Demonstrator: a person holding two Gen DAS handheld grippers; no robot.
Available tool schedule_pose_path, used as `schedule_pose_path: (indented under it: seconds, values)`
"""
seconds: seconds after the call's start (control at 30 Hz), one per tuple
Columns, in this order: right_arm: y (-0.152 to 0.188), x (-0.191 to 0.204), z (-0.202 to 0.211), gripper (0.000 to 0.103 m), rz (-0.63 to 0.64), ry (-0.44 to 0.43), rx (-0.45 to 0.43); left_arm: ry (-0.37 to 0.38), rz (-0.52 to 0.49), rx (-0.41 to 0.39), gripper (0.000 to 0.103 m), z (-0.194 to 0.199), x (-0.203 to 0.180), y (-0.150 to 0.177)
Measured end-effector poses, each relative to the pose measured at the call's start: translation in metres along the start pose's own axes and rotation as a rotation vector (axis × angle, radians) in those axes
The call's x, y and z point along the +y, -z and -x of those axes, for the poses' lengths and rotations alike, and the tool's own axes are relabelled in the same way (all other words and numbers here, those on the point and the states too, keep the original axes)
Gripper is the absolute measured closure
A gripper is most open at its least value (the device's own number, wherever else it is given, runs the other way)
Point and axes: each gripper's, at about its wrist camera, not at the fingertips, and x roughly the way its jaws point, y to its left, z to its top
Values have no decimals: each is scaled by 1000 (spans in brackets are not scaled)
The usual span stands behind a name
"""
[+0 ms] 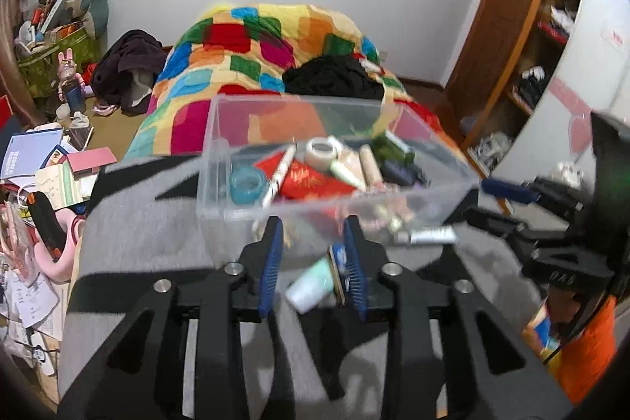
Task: Organize objects
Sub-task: 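Grasp the mint green bottle with the left tool while the right tool grasps the toothpaste tube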
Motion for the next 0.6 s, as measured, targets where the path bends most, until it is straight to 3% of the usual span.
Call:
schedule_pose_path:
  seconds: [0.1, 0.27, 0.43, 0.6]
  values:
    - [13, -5, -5, 54, 12, 9, 39, -10, -18, 61, 59, -12, -1, 14]
    - [26, -16, -33, 54, -10, -10, 129, -17, -34, 174, 58, -37, -1, 29]
    - [28, -20, -55, 54, -26, -10, 177, -41, -69, 194, 58, -51, -3, 28]
    - [30, -21, -61, 56, -29, -29, 187, -15, -67, 195, 59, -59, 0, 27]
